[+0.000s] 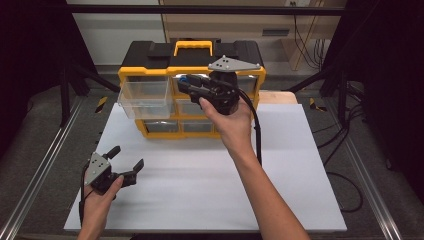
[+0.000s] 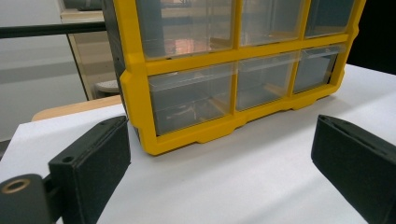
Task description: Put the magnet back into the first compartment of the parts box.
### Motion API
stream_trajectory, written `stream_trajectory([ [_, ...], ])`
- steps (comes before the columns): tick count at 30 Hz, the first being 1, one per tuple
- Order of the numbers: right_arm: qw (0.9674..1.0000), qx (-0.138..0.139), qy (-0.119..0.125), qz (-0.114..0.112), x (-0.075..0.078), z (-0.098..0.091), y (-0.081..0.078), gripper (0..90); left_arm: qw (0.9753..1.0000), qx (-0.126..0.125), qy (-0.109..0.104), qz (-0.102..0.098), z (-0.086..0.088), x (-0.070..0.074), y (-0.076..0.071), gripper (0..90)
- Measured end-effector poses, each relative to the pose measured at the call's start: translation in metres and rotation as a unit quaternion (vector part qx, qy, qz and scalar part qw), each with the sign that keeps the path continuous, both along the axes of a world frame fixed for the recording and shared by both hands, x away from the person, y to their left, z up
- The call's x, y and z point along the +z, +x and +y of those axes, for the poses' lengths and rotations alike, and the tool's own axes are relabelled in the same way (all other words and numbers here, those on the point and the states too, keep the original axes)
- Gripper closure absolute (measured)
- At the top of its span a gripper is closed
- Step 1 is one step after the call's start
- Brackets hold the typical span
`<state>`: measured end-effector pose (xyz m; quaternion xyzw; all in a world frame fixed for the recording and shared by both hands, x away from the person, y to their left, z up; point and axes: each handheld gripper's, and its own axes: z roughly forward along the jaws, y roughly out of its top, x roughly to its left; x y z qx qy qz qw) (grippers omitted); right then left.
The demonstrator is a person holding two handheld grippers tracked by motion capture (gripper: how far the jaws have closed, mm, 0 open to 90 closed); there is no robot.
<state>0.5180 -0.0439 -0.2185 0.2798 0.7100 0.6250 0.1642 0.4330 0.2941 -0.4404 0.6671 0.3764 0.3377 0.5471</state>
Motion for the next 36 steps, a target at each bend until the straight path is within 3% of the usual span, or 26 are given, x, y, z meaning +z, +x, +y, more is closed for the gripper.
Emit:
stream_trajectory([
  [20, 1.0000, 0.003, 0.008, 0.002, 0.009, 0.015, 0.008, 62.8, 1.0000, -0.001, 0.002, -0.001, -0.001, 0.000, 0.001, 4.3],
  [36, 0.9997, 0.011, -0.010, 0.017, 0.002, 0.039, 0.020, 62.8, 1.0000, -0.003, 0.006, -0.001, -0.002, 0.000, 0.001, 4.2],
])
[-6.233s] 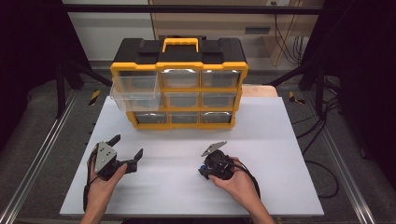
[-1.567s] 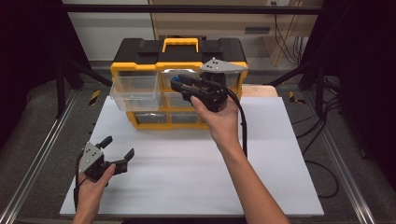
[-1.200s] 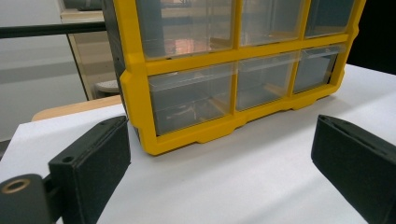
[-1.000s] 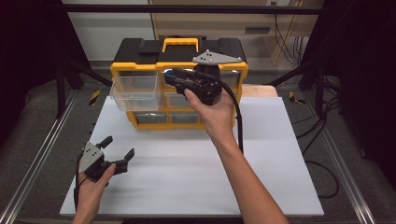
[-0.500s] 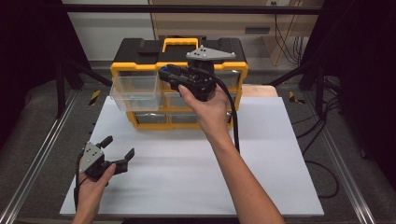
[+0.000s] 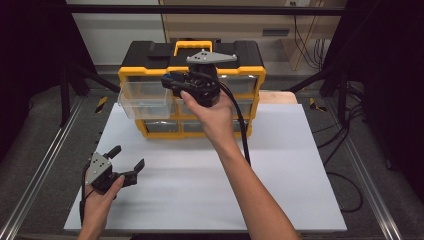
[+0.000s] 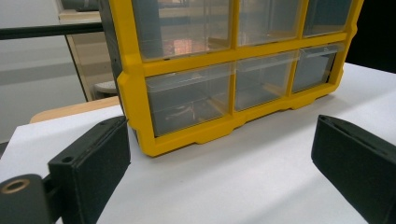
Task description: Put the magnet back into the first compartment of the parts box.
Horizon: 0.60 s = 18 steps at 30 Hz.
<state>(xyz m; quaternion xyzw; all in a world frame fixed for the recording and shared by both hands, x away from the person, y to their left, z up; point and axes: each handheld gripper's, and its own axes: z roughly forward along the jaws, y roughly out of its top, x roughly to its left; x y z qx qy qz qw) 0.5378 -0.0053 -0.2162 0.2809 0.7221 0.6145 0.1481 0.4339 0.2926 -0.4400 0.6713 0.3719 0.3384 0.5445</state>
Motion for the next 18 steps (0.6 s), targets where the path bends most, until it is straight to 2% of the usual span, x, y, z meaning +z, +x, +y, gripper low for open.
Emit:
stream_trajectory([
  [8, 0.9999, 0.009, -0.001, 0.010, -0.001, 0.012, 0.004, 62.7, 1.0000, 0.000, 0.000, 0.000, -0.001, 0.000, 0.000, 3.9],
  [18, 0.9996, 0.009, -0.025, 0.009, -0.004, 0.025, 0.005, 62.7, 1.0000, -0.002, 0.003, 0.001, -0.002, 0.000, 0.001, 3.9],
])
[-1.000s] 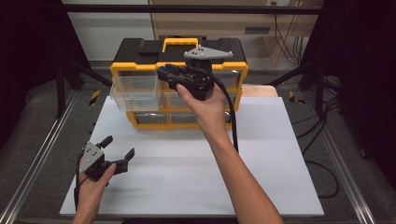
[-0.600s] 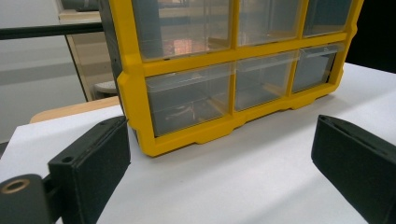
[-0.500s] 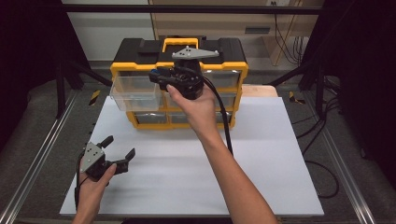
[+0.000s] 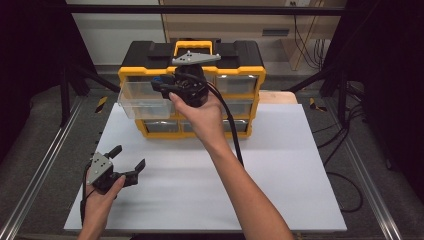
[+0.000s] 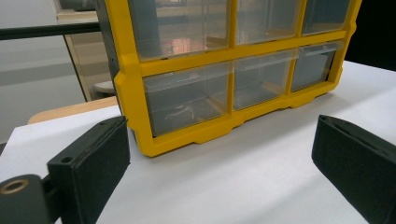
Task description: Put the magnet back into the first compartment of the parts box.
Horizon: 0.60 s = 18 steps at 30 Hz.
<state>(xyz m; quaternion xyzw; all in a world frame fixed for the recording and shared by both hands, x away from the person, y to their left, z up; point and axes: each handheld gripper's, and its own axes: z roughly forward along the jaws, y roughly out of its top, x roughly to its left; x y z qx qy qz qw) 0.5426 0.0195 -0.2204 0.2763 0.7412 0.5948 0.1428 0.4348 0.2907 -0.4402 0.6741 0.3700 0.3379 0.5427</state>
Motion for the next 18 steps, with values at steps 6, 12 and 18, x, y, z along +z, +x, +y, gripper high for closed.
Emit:
stream_trajectory([
  [6, 1.0000, -0.002, -0.005, 0.004, -0.0010, 0.0033, 0.0014, 62.7, 1.0000, 0.000, -0.001, 0.000, -0.0003, -0.0001, 0.0002, 3.9],
  [12, 0.9999, -0.002, -0.002, 0.010, -0.0020, 0.0047, 0.0010, 54.7, 1.0000, -0.001, 0.000, 0.001, -0.0005, -0.0003, 0.0003, 3.9],
  [18, 0.9999, -0.016, 0.000, -0.006, 0.0007, -0.0017, -0.0042, 50.6, 1.0000, -0.001, 0.000, 0.002, -0.0006, -0.0006, 0.0009, 3.9],
])
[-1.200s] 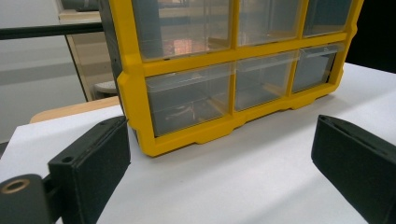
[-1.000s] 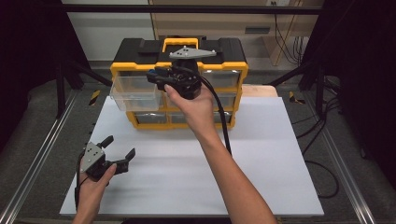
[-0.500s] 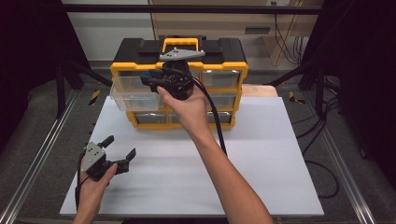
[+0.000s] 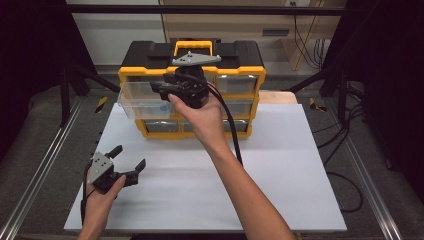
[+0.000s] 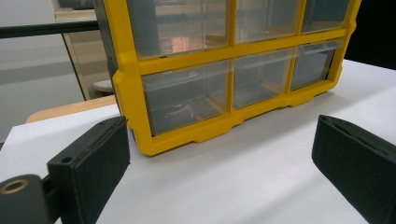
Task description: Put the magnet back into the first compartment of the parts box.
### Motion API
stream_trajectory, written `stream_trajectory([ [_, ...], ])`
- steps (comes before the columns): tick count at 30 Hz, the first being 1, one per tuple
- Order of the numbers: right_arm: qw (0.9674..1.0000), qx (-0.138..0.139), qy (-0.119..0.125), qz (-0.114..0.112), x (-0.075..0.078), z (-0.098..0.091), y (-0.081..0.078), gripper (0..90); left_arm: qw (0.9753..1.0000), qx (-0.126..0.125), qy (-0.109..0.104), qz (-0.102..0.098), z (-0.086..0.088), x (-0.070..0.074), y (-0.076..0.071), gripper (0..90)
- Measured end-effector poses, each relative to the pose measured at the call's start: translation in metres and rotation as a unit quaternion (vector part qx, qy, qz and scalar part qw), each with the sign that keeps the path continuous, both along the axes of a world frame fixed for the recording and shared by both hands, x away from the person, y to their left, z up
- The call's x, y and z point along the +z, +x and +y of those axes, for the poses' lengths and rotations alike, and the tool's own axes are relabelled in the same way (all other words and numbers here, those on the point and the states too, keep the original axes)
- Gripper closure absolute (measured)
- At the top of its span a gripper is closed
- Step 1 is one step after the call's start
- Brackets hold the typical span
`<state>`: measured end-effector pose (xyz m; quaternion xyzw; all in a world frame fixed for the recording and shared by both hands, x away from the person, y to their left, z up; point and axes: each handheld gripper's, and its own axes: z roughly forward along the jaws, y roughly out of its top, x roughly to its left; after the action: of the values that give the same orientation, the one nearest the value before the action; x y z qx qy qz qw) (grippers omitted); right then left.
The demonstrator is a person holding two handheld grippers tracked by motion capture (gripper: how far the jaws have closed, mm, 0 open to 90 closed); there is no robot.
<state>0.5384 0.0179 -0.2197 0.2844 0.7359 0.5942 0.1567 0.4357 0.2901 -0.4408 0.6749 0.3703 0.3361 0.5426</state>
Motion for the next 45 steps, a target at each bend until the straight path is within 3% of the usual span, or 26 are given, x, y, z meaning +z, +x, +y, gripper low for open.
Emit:
stream_trajectory([
  [12, 0.9991, -0.039, 0.006, -0.018, 0.005, -0.018, -0.010, 35.9, 1.0000, -0.003, 0.003, 0.003, -0.002, 0.000, 0.000, 3.7],
  [24, 0.9963, -0.083, -0.003, -0.023, 0.003, -0.036, -0.013, 25.1, 1.0000, -0.004, 0.006, 0.003, -0.002, 0.000, 0.001, 3.7],
  [27, 0.9964, -0.082, 0.007, -0.017, 0.005, -0.044, -0.011, 22.5, 0.9999, -0.006, 0.009, 0.004, -0.003, -0.001, 0.001, 3.7],
  [36, 0.9924, -0.120, -0.006, -0.027, 0.017, -0.068, -0.007, 12.6, 1.0000, 0.000, 0.009, 0.004, -0.001, 0.000, 0.000, 3.7],
  [45, 0.9863, -0.161, 0.003, -0.037, 0.022, -0.093, -0.011, 7.6, 0.9999, -0.003, 0.011, 0.004, -0.004, -0.001, 0.000, 3.7],
])
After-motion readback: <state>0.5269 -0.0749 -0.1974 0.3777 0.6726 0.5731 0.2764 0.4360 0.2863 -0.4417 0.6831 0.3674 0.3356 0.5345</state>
